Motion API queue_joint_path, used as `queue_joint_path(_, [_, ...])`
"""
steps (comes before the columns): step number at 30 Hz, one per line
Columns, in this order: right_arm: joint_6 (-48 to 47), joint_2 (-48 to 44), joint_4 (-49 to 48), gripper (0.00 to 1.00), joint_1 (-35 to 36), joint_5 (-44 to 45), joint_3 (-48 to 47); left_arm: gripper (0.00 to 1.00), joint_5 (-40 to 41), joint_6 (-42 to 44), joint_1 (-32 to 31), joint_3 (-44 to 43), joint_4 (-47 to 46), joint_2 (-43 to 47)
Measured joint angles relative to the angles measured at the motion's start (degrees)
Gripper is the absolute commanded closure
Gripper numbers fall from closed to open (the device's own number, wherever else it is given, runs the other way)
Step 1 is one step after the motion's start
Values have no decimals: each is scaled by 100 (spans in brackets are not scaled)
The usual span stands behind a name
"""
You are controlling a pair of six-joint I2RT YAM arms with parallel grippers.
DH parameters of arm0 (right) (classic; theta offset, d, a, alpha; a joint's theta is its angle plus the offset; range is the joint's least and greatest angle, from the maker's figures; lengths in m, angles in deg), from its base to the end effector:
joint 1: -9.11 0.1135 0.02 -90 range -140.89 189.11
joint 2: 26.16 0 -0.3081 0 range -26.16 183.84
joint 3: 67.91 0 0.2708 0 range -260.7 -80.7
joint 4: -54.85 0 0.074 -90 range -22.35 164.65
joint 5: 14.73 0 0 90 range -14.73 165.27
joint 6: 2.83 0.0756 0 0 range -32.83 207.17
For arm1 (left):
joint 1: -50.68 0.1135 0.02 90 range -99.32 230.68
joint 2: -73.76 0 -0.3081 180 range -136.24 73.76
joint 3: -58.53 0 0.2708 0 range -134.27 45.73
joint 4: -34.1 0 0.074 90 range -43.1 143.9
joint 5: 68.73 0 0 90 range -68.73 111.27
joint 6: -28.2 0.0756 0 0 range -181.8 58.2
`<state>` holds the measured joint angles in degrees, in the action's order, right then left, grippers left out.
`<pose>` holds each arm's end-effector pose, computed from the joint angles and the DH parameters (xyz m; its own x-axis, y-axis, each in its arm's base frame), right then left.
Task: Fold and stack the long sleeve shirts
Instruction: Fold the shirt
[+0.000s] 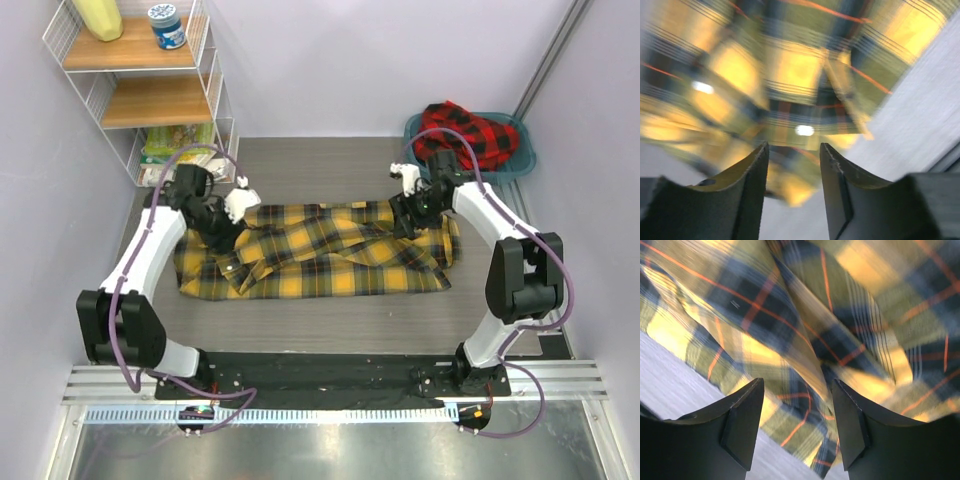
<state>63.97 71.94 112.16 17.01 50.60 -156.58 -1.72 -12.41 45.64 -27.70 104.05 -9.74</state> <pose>0.3789 0.0844 0.2431 -0.7229 -0.4617 -0.5140 -0.6234 0.7567 0.1969 0.3074 -0.0568 0.3001 -0.4221 0.7388 -0.5254 0.8479 0.5268 0.0595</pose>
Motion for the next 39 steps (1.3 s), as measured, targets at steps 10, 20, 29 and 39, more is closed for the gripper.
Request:
queue_joint_path(10, [-28,280,-522,37,898,470,-328,50,1220,-1878,-1419,2044,-1029,721])
queue_joint_path(20, [-160,769,-743,37,1202,973,-317,86,2035,-2151,-1650,2033,-1620,-404])
queue_joint_path(29, [-278,686,-682,70,1198,990,-173,100,2103,-1574,-1266,640,-758,-925])
queue_joint_path(39, [-358,144,-435,91,1200,774,173,100,2406,-173,-1019,57,-120,-459])
